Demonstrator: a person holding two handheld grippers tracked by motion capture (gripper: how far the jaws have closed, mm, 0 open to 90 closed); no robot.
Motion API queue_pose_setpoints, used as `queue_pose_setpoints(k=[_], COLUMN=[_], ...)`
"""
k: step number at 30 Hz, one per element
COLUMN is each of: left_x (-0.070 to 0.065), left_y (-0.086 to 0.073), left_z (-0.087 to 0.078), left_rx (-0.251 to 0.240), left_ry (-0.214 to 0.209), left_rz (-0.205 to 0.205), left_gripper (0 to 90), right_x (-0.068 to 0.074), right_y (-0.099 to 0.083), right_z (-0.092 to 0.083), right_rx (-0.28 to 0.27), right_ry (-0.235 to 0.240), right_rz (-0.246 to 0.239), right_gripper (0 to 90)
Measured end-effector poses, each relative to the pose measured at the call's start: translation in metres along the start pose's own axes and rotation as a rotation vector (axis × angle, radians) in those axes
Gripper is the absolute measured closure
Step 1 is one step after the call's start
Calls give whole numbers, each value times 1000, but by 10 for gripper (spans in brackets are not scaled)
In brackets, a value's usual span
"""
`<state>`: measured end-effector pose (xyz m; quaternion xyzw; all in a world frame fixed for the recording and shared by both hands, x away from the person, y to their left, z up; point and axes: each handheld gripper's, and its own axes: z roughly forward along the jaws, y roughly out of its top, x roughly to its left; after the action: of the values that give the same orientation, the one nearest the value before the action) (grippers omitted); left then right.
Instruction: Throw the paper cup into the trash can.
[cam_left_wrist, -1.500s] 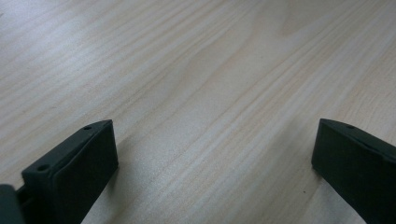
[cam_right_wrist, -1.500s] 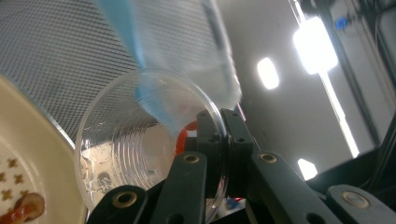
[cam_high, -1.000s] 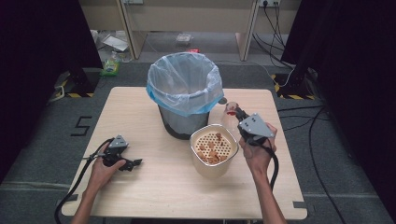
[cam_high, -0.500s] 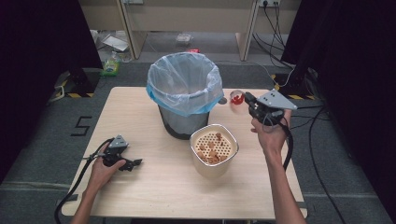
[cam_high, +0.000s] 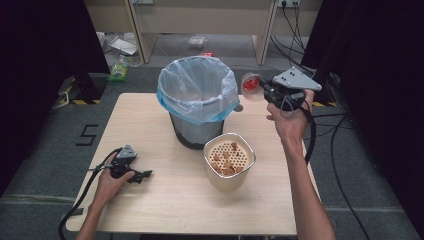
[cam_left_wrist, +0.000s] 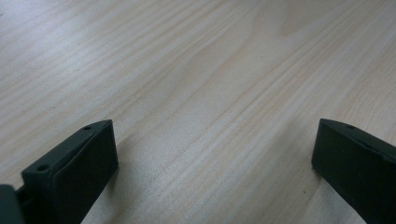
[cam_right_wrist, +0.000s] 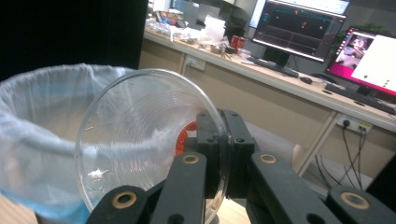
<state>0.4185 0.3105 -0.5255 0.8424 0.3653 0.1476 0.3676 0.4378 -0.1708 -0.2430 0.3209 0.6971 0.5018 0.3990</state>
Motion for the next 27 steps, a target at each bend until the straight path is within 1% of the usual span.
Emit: queue_pose_setpoints(k=[1, 2, 3, 5, 6, 8, 9, 11, 12, 13, 14, 17, 20, 21, 22, 24, 26, 27], left_x=[0, 0, 0, 0, 0, 0, 0, 0, 0, 0, 0, 0, 0, 0, 0, 0, 0, 0], left_y=[0, 0, 0, 0, 0, 0, 0, 0, 0, 0, 0, 0, 0, 0, 0, 0, 0, 0], left_z=[0, 0, 0, 0, 0, 0, 0, 0, 0, 0, 0, 0, 0, 0, 0, 0, 0, 0], left_rx=[0, 0, 0, 0, 0, 0, 1, 0, 0, 0, 0, 0, 0, 1, 0, 1, 0, 0], left_ry=[-1, -1, 0, -1, -1, 0, -1, 0, 0, 0, 0, -1, -1, -1, 0, -1, 0, -1], left_rz=[0, 0, 0, 0, 0, 0, 0, 0, 0, 0, 0, 0, 0, 0, 0, 0, 0, 0], left_gripper=[0, 0, 0, 0, 0, 0, 0, 0, 0, 0, 0, 0, 0, 0, 0, 0, 0, 0], right_x=[2, 2, 5, 9, 9, 13, 18, 22, 22, 25, 32, 40, 46, 46, 50, 53, 56, 56], right_y=[7, 7, 14, 20, 20, 27, 33, 36, 36, 38, 41, 42, 43, 43, 42, 40, 37, 37], right_z=[3, 3, 8, 11, 11, 16, 22, 29, 29, 33, 42, 54, 67, 67, 76, 84, 93, 93], right_rx=[-5, -5, -15, -17, -17, -22, -30, -35, -35, -31, -22, 1, 28, 28, 43, 56, 77, 77], right_ry=[4, 4, 14, 24, 24, 40, 59, 76, 76, 83, 97, 118, 135, 135, 155, 162, 179, 179], right_rz=[2, 2, 0, -7, -7, -13, -2, 7, 7, 7, 2, 1, -14, -14, -1, 9, 25, 25], right_gripper=[876, 876, 875, 875, 875, 875, 875, 876, 876, 875, 875, 875, 874, 874, 873, 867, 835, 835])
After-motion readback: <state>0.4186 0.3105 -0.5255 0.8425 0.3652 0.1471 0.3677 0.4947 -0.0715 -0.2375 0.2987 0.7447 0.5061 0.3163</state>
